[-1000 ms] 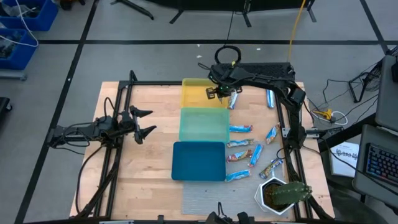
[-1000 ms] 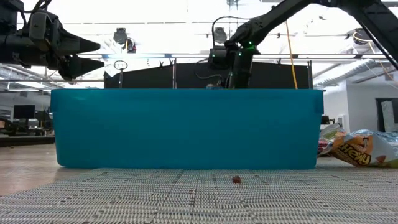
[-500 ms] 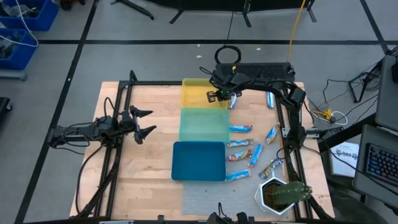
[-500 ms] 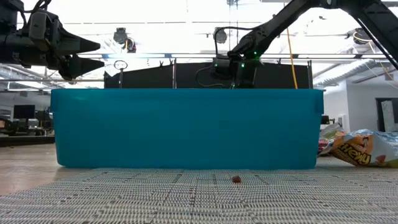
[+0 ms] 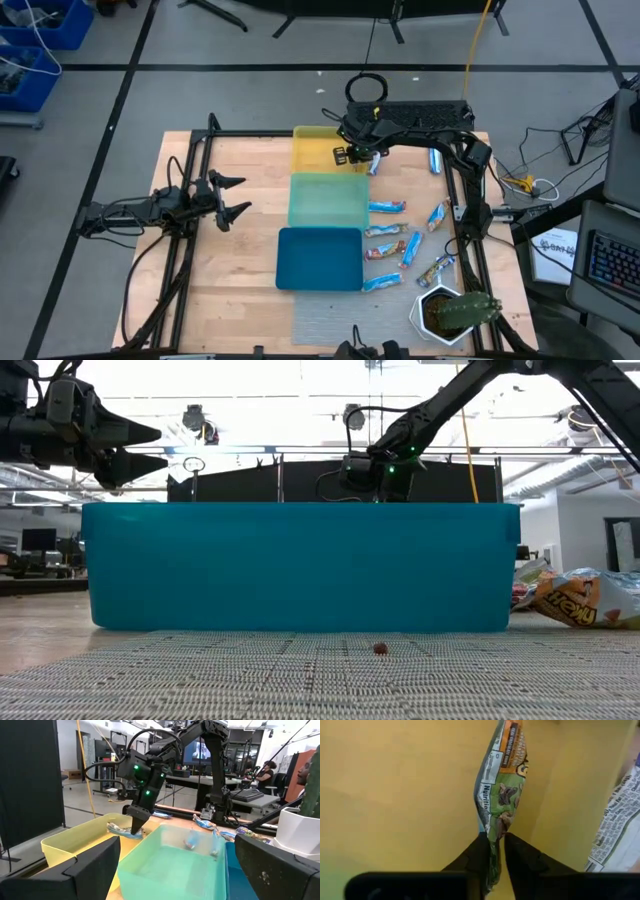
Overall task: Pick and place Granola Bars by type
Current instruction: Put the yellow granola bar into the yellow bin
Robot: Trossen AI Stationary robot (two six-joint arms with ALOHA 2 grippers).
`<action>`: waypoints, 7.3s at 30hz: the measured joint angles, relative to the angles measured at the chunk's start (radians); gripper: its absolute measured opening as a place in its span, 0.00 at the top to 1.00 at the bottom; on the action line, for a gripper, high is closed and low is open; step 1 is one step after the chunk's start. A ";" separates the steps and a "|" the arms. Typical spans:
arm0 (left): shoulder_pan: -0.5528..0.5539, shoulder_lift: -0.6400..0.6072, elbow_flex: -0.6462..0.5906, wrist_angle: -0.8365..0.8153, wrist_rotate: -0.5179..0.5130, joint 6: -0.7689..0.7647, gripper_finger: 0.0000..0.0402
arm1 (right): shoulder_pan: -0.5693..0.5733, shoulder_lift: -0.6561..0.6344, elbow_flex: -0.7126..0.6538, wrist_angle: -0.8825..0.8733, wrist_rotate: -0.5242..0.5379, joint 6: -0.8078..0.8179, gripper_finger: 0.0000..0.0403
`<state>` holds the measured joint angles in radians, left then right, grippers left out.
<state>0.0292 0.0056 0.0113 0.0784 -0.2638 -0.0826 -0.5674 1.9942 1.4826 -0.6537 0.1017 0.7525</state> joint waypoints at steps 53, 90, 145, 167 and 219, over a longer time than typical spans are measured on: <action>0.000 0.000 0.000 0.000 0.000 0.000 0.02 | -0.081 -0.544 0.000 -0.334 -0.397 -0.832 0.55; 0.000 0.000 0.000 0.000 0.000 0.000 0.02 | 0.282 -0.795 -0.127 -0.858 -0.103 -1.613 0.55; 0.000 0.001 0.000 0.001 0.000 0.000 0.02 | 0.531 -0.665 -0.785 -0.478 -0.052 -1.464 0.31; 0.000 0.001 0.000 0.000 0.000 0.000 0.02 | 0.550 -0.665 -0.829 -0.432 -0.051 -1.452 0.46; 0.000 0.001 0.000 0.000 0.000 0.000 0.02 | 0.547 -0.668 -0.650 -0.622 0.064 -1.313 1.00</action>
<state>0.0292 0.0063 0.0113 0.0788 -0.2636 -0.0828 -0.0200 1.3258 0.8326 -1.2756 0.1654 -0.5610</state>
